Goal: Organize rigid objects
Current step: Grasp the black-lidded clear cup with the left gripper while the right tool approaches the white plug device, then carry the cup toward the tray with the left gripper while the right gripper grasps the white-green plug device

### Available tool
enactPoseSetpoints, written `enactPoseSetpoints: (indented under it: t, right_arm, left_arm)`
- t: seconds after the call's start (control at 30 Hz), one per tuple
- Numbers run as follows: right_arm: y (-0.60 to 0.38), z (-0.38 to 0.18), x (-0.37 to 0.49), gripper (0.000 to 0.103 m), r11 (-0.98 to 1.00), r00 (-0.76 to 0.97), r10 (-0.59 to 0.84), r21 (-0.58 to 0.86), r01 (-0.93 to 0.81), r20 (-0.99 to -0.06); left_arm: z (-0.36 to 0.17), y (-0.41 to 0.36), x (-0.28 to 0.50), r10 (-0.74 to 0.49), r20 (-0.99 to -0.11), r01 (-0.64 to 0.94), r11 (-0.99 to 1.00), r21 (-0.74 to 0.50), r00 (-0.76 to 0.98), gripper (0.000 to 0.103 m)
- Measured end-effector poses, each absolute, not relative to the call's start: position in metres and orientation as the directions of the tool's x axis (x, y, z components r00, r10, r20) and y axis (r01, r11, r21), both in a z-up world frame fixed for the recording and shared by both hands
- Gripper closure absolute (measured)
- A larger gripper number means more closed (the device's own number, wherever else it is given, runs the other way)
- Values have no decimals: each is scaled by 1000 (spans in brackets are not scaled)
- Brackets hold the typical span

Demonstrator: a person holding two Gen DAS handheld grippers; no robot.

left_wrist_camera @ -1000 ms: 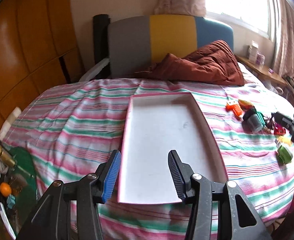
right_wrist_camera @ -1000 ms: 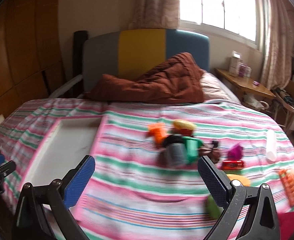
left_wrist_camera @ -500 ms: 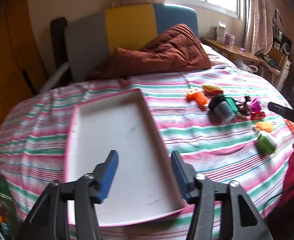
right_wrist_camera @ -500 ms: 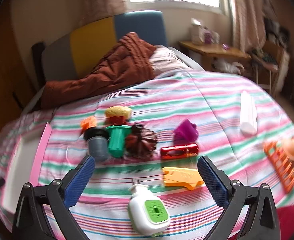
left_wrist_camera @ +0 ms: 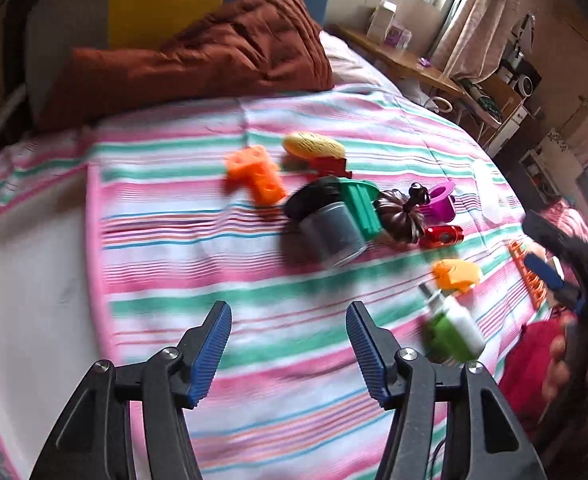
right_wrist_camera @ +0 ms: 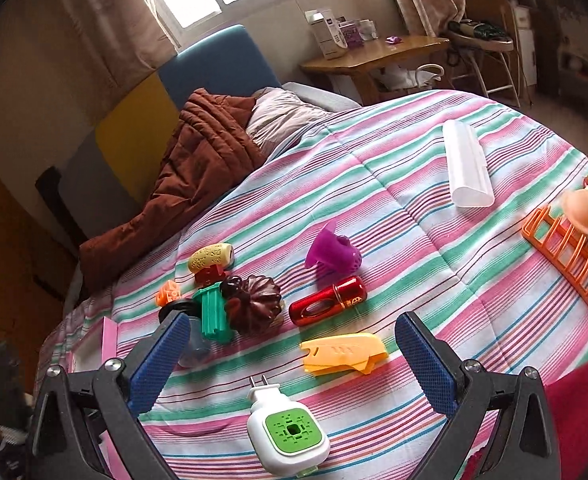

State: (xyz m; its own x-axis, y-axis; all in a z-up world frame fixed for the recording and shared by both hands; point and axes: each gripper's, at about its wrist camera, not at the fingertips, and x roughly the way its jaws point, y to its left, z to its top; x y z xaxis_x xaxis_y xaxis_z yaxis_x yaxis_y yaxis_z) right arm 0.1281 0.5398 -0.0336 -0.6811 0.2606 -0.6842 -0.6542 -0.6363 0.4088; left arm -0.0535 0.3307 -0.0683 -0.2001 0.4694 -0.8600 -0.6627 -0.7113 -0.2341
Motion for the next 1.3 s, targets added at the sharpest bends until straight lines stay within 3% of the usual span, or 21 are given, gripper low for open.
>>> enactPoseSetpoints:
  t: [0.17, 0.47, 0.57, 0.6, 0.7, 0.83, 1.1, 1.3]
  right_arm:
    - [530, -27, 121, 0, -678, -685, 268, 372, -633, -677]
    - [537, -26, 126, 0, -660, -702, 260, 409, -631, -663]
    - [538, -24, 127, 0, -661, -704, 267, 406, -631, -658]
    - [538, -24, 125, 1, -668, -704, 264, 401, -627, -659]
    - [536, -25, 122, 9, -685, -701, 257, 386, -618, -665]
    - [538, -32, 117, 34, -690, -679, 228, 376, -618, -698]
    - [525, -63, 93, 34, -744, -585, 65, 352, -568, -808]
    - [514, -92, 82, 25, -771, -484, -23, 324, -549, -875]
  left_arm:
    - [-75, 356, -74, 530, -831, -599, -725, -340, -171, 42]
    - [-96, 395, -100, 517, -843, -571, -741, -353, -150, 41]
    - [-110, 402, -108, 506, -849, -554, -755, -351, -153, 46]
    - [-115, 403, -112, 522, -841, -546, -749, -375, -139, 55]
    - [-115, 398, -113, 523, -837, -553, -751, -361, -163, 59]
    - [-108, 383, -104, 517, -834, -622, -722, -302, -195, 60]
    - [-79, 340, -81, 528, -805, -652, -716, -250, -271, 60]
    - [-54, 302, -63, 539, -775, -655, -722, -224, -329, 59]
